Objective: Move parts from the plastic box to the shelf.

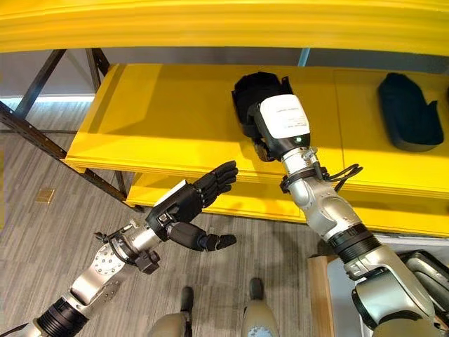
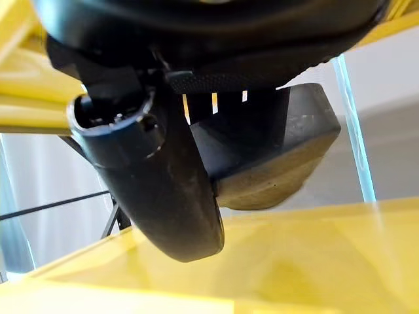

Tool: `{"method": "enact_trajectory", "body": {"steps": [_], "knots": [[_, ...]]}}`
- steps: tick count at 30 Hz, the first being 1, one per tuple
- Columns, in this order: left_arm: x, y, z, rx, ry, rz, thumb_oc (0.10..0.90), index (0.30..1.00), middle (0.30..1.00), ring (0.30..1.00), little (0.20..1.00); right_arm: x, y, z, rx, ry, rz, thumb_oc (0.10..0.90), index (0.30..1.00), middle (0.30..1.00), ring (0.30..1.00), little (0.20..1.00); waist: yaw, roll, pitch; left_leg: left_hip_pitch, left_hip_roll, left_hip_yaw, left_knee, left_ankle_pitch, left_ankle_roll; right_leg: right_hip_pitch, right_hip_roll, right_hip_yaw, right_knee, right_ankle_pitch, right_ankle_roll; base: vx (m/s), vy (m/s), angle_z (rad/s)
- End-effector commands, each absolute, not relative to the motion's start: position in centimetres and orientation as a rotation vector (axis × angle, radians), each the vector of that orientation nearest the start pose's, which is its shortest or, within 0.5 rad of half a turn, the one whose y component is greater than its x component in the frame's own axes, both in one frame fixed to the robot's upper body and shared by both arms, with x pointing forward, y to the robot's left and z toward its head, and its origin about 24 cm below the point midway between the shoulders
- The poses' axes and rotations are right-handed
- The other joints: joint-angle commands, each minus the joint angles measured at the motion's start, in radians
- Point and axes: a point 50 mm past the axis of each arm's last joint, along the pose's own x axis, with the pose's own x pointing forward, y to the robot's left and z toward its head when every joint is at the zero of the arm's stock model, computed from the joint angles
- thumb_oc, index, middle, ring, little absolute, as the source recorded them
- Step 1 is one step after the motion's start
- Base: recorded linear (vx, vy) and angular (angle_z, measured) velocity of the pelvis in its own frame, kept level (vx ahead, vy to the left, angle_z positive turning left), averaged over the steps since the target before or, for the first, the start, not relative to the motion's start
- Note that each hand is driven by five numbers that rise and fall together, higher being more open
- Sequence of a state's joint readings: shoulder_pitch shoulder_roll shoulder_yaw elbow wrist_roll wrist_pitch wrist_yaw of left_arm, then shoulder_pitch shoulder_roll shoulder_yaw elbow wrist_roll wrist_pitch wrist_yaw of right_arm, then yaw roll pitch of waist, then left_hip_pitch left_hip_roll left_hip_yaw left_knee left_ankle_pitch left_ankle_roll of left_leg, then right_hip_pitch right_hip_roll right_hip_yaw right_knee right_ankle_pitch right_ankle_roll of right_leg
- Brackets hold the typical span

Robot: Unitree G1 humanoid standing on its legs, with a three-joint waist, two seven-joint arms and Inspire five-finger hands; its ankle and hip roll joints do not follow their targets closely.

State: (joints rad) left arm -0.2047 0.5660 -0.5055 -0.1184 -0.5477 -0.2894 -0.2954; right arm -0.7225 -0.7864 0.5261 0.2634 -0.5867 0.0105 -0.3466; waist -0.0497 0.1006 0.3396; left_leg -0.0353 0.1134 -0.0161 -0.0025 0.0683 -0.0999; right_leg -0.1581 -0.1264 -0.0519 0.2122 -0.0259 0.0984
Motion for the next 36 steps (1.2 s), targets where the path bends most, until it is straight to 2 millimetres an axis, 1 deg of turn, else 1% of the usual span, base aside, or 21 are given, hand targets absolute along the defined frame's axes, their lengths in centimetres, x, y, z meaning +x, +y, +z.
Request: {"method": "enact_trajectory", "body": {"steps": [1,2,3,4,5,6,7,8,9,10,11,12,15,18,19,21,23,24,30,36], "knots": [[23.7,10.1,15.4,-0.130,-0.611,-0.879,0.900,1.000,1.000,1.000,1.000,33.2,-16.2,29.3,-1.399,-1.011,-0.266,0.400,0.300,0.300,0.300,0.300,-0.023,-0.019,-0.077,0.098,-0.062,0.138,0.239,-0.211,0.053,-0.054,-0.003,-0.049,0.021,-0.034,-0.069,0.02,-0.131,0.36],[23.8,10.0,15.5,-0.139,-0.608,-0.881,0.900,1.000,1.000,1.000,1.000,33.1,-16.2,29.3,-1.405,-1.011,-0.267,0.400,0.300,0.300,0.300,0.300,-0.023,-0.012,-0.073,0.068,-0.071,0.128,0.265,-0.191,0.051,-0.047,0.002,-0.049,0.020,-0.036,-0.074,0.05,-0.134,0.51],[23.8,10.0,15.5,-0.136,-0.608,-0.882,0.900,1.000,1.000,1.000,1.000,33.1,-16.2,29.2,-1.406,-1.009,-0.268,0.400,0.300,0.300,0.300,0.300,-0.021,-0.008,-0.070,0.052,-0.077,0.119,0.270,-0.184,0.052,-0.042,0.005,-0.046,0.019,-0.037,-0.074,0.09,-0.052,0.50],[23.7,9.9,15.5,-0.123,-0.611,-0.883,0.900,1.000,1.000,1.000,1.000,33.3,-16.1,29.2,-1.407,-1.004,-0.272,0.400,0.300,0.300,0.300,0.300,-0.016,-0.002,-0.066,0.030,-0.084,0.100,0.252,-0.177,0.055,-0.030,0.011,-0.041,0.016,-0.042,-0.072,0.12,0.000,0.43],[23.7,9.9,15.5,-0.122,-0.611,-0.881,0.900,1.000,1.000,1.000,1.000,33.4,-15.9,29.2,-1.402,-1.003,-0.273,0.400,0.300,0.300,0.300,0.300,-0.011,0.003,-0.063,0.026,-0.084,0.093,0.205,-0.176,0.059,-0.023,0.014,-0.035,0.017,-0.047,-0.067,0.12,0.023,0.36],[23.6,9.9,15.4,-0.124,-0.610,-0.879,0.900,1.000,1.000,1.000,1.000,33.4,-15.8,29.2,-1.399,-1.003,-0.274,0.400,0.300,0.300,0.300,0.300,-0.009,0.004,-0.062,0.028,-0.083,0.091,0.184,-0.174,0.060,-0.019,0.014,-0.034,0.016,-0.049,-0.065,0.14,0.060,0.24],[23.6,9.9,15.4,-0.128,-0.607,-0.877,0.900,1.000,1.000,1.000,1.000,33.5,-15.6,29.3,-1.397,-0.999,-0.279,0.400,0.300,0.300,0.300,0.300,-0.004,0.010,-0.061,0.024,-0.071,0.090,0.131,-0.150,0.054,-0.008,0.016,-0.032,0.013,-0.056,-0.060,0.18,0.092,0.06],[23.4,9.9,15.2,-0.131,-0.604,-0.877,0.900,1.000,1.000,1.000,1.000,33.6,-15.6,29.3,-1.399,-0.988,-0.294,0.400,0.300,0.300,0.300,0.300,0.001,0.016,-0.062,0.020,-0.051,0.098,0.071,-0.111,0.043,0.014,0.014,-0.041,0.002,-0.067,-0.058,0.26,0.136,-0.02],[23.3,9.8,15.1,-0.138,-0.596,-0.883,0.900,1.000,1.000,1.000,1.000,33.8,-15.7,29.2,-1.403,-0.964,-0.307,0.400,0.300,0.300,0.300,0.300,0.008,0.018,-0.065,0.001,-0.020,0.096,0.020,-0.051,0.022,0.046,0.007,-0.049,-0.021,-0.076,-0.058,0.28,0.146,-0.11],[23.3,9.8,15.0,-0.147,-0.592,-0.893,0.900,1.000,1.000,1.000,1.000,33.9,-15.9,29.1,-1.407,-0.952,-0.317,0.400,0.300,0.300,0.300,0.300,0.015,0.019,-0.065,-0.017,-0.003,0.084,0.007,-0.020,0.011,0.062,0.002,-0.051,-0.031,-0.079,-0.061,0.26,0.132,-0.13],[23.3,9.7,15.0,-0.153,-0.590,-0.896,0.900,1.000,1.000,1.000,1.000,34.2,-15.9,29.1,-1.415,-0.948,-0.315,0.400,0.300,0.300,0.300,0.300,0.024,0.020,-0.063,-0.037,0.008,0.059,0.007,-0.003,0.008,0.073,-0.001,-0.044,-0.033,-0.087,-0.065,0.22,0.151,-0.16],[23.4,9.8,15.1,-0.155,-0.590,-0.905,0.900,1.000,1.000,1.000,1.000,34.6,-16.2,29.2,-1.419,-0.944,-0.321,0.400,0.300,0.300,0.300,0.300,0.030,0.020,-0.062,-0.041,0.010,0.050,0.009,-0.013,0.011,0.079,-0.007,-0.042,-0.032,-0.094,-0.066,0.23,0.164,-0.14],[23.7,9.7,15.2,-0.139,-0.581,-0.923,0.900,1.000,1.000,1.000,1.000,35.0,-16.9,28.9,-1.395,-0.915,-0.362,0.400,0.300,0.300,0.300,0.300,0.030,0.019,-0.055,-0.027,0.005,0.062,0.018,-0.038,0.014,0.083,-0.014,-0.051,-0.019,-0.101,-0.059,0.19,0.103,-0.36],[23.7,9.6,15.3,-0.143,-0.572,-0.923,0.900,1.000,1.000,1.000,1.000,34.9,-17.4,28.4,-1.377,-0.899,-0.409,0.400,0.300,0.300,0.300,0.300,0.019,0.015,-0.052,-0.007,-0.003,0.080,0.013,-0.059,0.025,0.076,-0.019,-0.047,-0.017,-0.094,-0.047,0.13,0.058,-0.48],[23.8,9.5,15.5,-0.140,-0.570,-0.913,0.900,1.000,1.000,1.000,1.000,34.8,-17.7,28.4,-1.368,-0.889,-0.440,0.400,0.300,0.300,0.300,0.300,0.011,0.016,-0.050,0.000,-0.009,0.093,0.000,-0.068,0.033,0.064,-0.021,-0.040,-0.020,-0.088,-0.041,0.10,0.074,-0.33],[23.9,9.6,15.5,-0.145,-0.567,-0.906,0.900,1.000,1.000,1.000,1.000,34.8,-18.0,28.5,-1.368,-0.878,-0.467,0.400,0.300,0.300,0.300,0.300,0.008,0.017,-0.047,0.003,-0.013,0.099,-0.005,-0.072,0.037,0.057,-0.022,-0.036,-0.021,-0.084,-0.037,0.06,0.048,-0.07],[24.0,9.7,15.5,-0.139,-0.567,-0.896,0.900,1.000,1.000,1.000,1.000,34.8,-18.8,28.8,-1.368,-0.852,-0.506,0.400,0.300,0.300,0.300,0.300,0.001,0.018,-0.038,0.006,-0.021,0.107,-0.012,-0.082,0.047,0.050,-0.021,-0.025,-0.029,-0.077,-0.032,0.04,0.016,0.02],[24.0,9.7,15.5,-0.140,-0.567,-0.896,0.900,1.000,1.000,1.000,1.000,34.8,-18.9,28.8,-1.369,-0.850,-0.508,0.400,0.300,0.300,0.300,0.300,0.001,0.018,-0.037,0.006,-0.022,0.108,-0.012,-0.082,0.047,0.050,-0.021,-0.024,-0.031,-0.076,-0.032,0.03,-0.013,0.04],[23.6,9.5,15.4,-0.142,-0.566,-0.906,0.900,1.000,1.000,1.000,1.000,35.1,-20.8,29.1,-1.378,-0.796,-0.572,0.400,0.300,0.300,0.300,0.300,0.005,0.012,-0.026,0.005,-0.022,0.111,-0.019,-0.085,0.049,0.057,-0.014,-0.015,-0.059,-0.064,-0.032,0.02,-0.056,0.03],[23.5,9.4,15.3,-0.140,-0.561,-0.904,0.900,1.000,1.000,1.000,1.000,35.4,-21.7,29.5,-1.411,-0.776,-0.582,0.400,0.300,0.300,0.300,0.300,0.010,0.020,-0.019,-0.001,-0.018,0.109,-0.013,-0.079,0.043,0.062,-0.014,-0.023,-0.058,-0.067,-0.037,0.01,-0.026,-0.01]]}}
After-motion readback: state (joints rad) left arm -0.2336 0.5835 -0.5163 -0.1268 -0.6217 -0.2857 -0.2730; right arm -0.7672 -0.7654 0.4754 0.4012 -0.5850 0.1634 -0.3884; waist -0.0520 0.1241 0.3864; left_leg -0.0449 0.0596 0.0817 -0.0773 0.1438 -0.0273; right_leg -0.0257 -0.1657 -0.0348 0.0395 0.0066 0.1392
